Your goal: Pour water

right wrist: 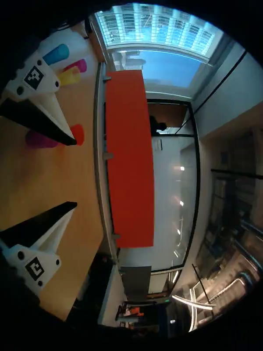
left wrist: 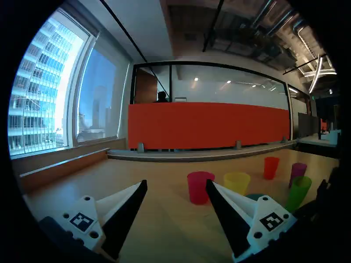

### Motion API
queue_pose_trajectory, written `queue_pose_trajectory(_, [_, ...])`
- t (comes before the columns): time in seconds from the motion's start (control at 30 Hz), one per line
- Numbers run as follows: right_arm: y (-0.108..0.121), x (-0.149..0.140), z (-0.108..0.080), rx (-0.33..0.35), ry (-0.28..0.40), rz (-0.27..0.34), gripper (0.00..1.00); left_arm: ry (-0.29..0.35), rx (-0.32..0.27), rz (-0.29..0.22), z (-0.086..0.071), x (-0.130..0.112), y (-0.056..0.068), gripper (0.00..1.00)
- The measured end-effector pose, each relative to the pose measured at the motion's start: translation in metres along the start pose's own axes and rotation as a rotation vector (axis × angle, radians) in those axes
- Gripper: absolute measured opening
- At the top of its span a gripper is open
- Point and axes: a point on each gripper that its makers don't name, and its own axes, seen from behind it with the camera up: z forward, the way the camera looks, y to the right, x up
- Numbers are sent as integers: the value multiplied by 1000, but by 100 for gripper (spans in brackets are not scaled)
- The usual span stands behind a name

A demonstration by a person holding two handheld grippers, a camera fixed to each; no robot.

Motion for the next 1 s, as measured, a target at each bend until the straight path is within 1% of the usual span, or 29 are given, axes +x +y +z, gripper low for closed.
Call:
queue_pose_trajectory(0.2, [-1,9,1,16,34,-9,100,0,0,2,0,0,0,99])
queue_pose_trajectory(0.37, [0,10,4,23,55,-15,100,0,0,1,0,0,0,99])
queue_pose_trajectory(0.57, [-7,9,12,48,78,-21,100,0,1,2,0,0,0,99])
queue_pose_trajectory(0.7, [-11,9,17,59,99,-11,99,0,1,2,0,0,0,99])
queue_pose_trajectory(0.87, [-11,6,27,54,105,-12,100,0,1,2,-1,0,-1,99])
queue_pose_trajectory(1.0, [-14,6,30,62,103,-11,100,0,1,2,-1,0,-1,99])
